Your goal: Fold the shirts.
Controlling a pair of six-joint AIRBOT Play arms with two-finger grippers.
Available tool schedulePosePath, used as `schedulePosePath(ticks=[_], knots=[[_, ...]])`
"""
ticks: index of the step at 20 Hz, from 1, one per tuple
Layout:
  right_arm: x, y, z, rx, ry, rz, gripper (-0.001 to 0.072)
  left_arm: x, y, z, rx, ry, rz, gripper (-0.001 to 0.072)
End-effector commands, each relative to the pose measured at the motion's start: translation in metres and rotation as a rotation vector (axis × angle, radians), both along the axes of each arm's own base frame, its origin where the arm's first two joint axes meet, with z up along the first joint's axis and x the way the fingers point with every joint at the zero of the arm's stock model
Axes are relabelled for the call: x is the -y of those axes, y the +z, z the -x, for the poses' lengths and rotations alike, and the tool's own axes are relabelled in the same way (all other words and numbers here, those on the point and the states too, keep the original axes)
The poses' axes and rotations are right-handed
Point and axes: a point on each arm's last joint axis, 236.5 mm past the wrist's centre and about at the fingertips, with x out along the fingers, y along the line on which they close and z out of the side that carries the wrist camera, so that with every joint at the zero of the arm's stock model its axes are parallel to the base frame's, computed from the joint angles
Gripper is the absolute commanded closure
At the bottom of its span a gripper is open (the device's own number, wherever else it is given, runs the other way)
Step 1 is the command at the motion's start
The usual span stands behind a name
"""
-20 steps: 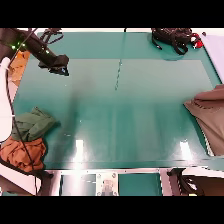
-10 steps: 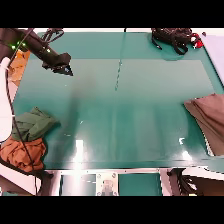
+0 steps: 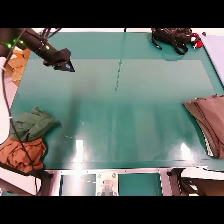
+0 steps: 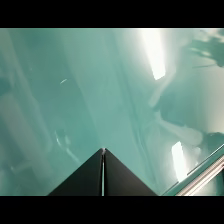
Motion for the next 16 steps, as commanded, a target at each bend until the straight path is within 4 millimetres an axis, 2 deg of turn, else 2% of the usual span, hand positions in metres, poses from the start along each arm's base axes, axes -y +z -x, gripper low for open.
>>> schedulePosePath(ticks=[1,3,4,7,10,13,16], knots=[[-0.047,0.035,-0.097,0.252,0.209,0.031,0.0697,-0.001,0.033,0.010,0.059,0.034,0.016,0.0688],[-0.092,0.044,-0.136,0.349,0.332,0.029,0.0698,-0.002,0.042,0.031,0.054,0.057,0.019,0.0689],[-0.117,0.043,-0.147,0.375,0.393,0.026,0.0698,-0.005,0.039,0.043,0.038,0.073,0.011,0.0689],[-0.196,0.021,-0.152,0.410,0.598,-0.001,0.0699,-0.019,0.005,0.094,-0.037,0.127,-0.036,0.0688],[-0.266,-0.016,-0.122,0.416,0.752,-0.057,0.0698,-0.041,-0.049,0.152,-0.101,0.196,-0.109,0.0688],[-0.322,-0.045,-0.085,0.429,0.830,-0.145,0.0699,-0.052,-0.090,0.201,-0.165,0.214,-0.151,0.0688],[-0.352,-0.058,-0.073,0.483,0.894,-0.151,0.0697,-0.070,-0.110,0.210,-0.166,0.229,-0.226,0.0687]])
